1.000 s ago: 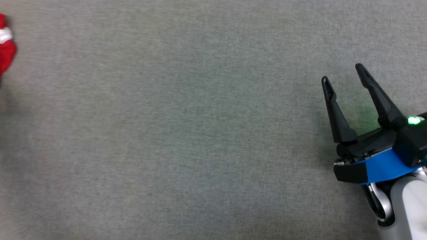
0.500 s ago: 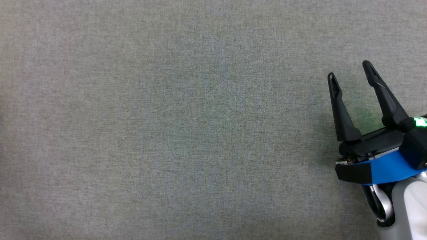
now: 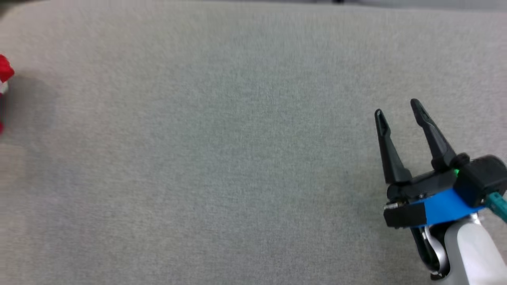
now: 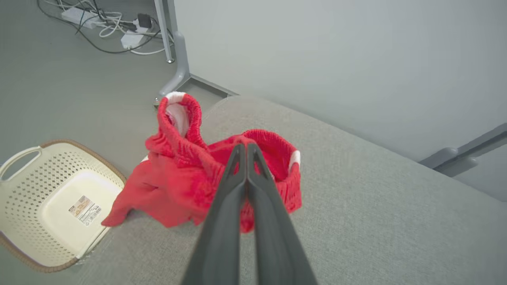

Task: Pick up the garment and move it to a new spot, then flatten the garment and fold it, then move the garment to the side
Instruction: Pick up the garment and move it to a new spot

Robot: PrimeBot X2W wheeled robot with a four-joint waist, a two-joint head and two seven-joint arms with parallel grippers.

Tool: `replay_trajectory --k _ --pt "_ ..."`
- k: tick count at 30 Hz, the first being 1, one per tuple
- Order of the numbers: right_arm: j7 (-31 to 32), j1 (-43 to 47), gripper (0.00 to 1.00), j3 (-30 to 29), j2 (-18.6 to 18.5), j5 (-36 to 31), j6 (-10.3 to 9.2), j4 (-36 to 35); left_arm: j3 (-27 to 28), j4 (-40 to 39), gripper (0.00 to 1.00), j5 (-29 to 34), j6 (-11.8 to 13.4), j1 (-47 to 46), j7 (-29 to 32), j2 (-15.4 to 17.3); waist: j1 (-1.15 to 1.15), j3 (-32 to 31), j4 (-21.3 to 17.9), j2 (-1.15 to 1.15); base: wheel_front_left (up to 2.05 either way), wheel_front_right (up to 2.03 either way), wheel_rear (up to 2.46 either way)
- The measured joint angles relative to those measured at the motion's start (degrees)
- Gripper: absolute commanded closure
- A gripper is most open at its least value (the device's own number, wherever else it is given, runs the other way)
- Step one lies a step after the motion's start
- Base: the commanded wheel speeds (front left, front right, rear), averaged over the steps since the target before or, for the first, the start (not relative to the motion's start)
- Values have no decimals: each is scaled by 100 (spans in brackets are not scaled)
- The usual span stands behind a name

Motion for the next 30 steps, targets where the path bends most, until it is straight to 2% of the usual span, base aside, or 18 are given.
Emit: replay_trajectory --k 6,9,14,20,25,30 --pt "-134 285 0 -64 178 92 0 259 -248 -894 100 122 -237 -517 221 151 -1 -793 -7 0 0 0 0" --pt "-163 423 0 -108 227 110 0 302 -430 -1459 100 145 -274 -849 377 68 -1 -1094 -108 0 0 0 0" --pt "-176 545 0 -151 297 135 0 321 -834 -2285 100 113 -249 -1277 586 -430 -2 -1438 -383 0 0 0 0" --pt "-126 606 0 -186 339 157 0 261 -1254 -2892 100 -19 -240 -1463 700 -1007 -1 -1606 -849 0 0 0 0" --pt "-76 651 0 -230 359 158 0 170 -1596 -3064 100 -109 -138 -1359 773 -1422 -1 -1591 -1264 0 0 0 0" --pt "-87 645 0 -265 377 196 0 152 -1941 -2943 100 -181 -79 -756 625 -1828 0 -1471 -1558 0 0 0 0"
